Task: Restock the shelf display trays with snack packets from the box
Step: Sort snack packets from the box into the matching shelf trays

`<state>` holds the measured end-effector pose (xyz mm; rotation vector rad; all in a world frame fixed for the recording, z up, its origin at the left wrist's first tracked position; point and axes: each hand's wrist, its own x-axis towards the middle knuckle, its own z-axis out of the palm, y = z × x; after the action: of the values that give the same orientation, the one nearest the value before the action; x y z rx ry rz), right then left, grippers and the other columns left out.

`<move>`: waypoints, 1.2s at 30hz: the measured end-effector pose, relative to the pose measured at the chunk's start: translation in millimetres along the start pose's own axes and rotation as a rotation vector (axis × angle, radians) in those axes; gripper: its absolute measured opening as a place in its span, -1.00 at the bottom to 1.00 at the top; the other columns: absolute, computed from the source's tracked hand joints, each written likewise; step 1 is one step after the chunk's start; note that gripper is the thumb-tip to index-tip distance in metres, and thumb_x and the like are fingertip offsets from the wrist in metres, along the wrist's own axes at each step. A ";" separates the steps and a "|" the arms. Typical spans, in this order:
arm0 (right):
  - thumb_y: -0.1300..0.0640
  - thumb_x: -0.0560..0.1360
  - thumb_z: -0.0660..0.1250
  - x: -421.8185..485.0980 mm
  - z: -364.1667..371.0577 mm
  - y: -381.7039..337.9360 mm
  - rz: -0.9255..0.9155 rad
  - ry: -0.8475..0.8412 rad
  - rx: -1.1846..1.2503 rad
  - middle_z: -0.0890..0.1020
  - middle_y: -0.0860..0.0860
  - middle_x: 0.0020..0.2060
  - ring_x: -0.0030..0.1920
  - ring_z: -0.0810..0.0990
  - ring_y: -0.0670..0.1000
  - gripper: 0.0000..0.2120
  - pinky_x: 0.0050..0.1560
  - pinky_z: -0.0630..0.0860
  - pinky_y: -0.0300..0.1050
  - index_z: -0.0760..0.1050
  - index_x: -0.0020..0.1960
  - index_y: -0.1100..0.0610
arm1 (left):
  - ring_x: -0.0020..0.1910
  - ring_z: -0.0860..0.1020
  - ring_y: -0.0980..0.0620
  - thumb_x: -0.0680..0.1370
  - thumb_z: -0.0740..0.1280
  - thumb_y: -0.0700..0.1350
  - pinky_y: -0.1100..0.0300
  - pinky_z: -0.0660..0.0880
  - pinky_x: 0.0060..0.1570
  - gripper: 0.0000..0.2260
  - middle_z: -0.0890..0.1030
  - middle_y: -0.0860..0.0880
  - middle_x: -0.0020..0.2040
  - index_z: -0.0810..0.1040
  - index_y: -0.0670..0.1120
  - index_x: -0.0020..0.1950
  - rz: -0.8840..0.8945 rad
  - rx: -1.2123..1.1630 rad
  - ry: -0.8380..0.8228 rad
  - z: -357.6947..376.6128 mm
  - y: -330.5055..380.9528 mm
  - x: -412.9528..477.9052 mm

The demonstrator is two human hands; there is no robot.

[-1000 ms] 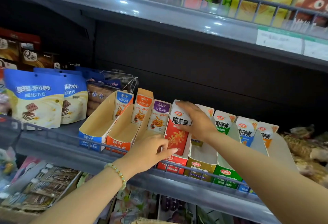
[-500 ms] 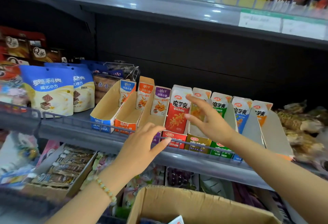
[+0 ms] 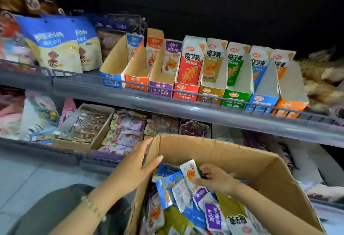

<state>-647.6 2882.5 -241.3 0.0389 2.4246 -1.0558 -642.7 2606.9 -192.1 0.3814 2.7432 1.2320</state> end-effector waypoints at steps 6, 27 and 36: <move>-0.24 0.18 0.57 16.9 38.2 28.4 0.056 0.102 0.067 0.48 0.00 -0.14 -0.16 0.46 -0.07 -0.35 -0.15 0.40 -0.23 0.35 0.07 0.02 | 0.36 0.27 0.23 0.52 0.10 0.31 0.29 0.23 0.31 -0.48 0.36 0.19 0.35 0.36 0.10 0.39 0.307 0.242 0.056 7.6 19.5 4.3; 0.08 0.41 0.51 -52.0 -48.3 40.0 -0.047 -0.351 -0.069 0.60 -0.12 0.09 0.11 0.55 -0.14 -0.57 0.12 0.45 -0.31 0.49 0.23 0.05 | -0.19 0.62 0.08 0.59 0.28 -0.11 0.22 0.58 -0.29 -0.86 0.65 -0.05 -0.01 0.51 -0.03 0.14 -0.351 -0.756 -0.152 66.2 50.4 41.5; -0.05 0.35 0.54 -46.0 -37.8 75.4 -0.014 -0.352 -0.463 0.48 -0.07 -0.14 -0.13 0.43 -0.05 -0.68 -0.20 0.33 -0.18 0.43 -0.11 0.01 | -0.08 0.67 0.03 0.29 0.59 -0.18 0.10 0.60 -0.04 -0.55 0.68 -0.03 -0.03 0.51 -0.09 0.10 -0.324 -0.365 -0.309 49.8 36.0 31.4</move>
<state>-607.0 2969.1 -250.1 -0.2945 2.2797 -0.4370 -656.3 2674.3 -198.2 0.0750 2.1602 1.4055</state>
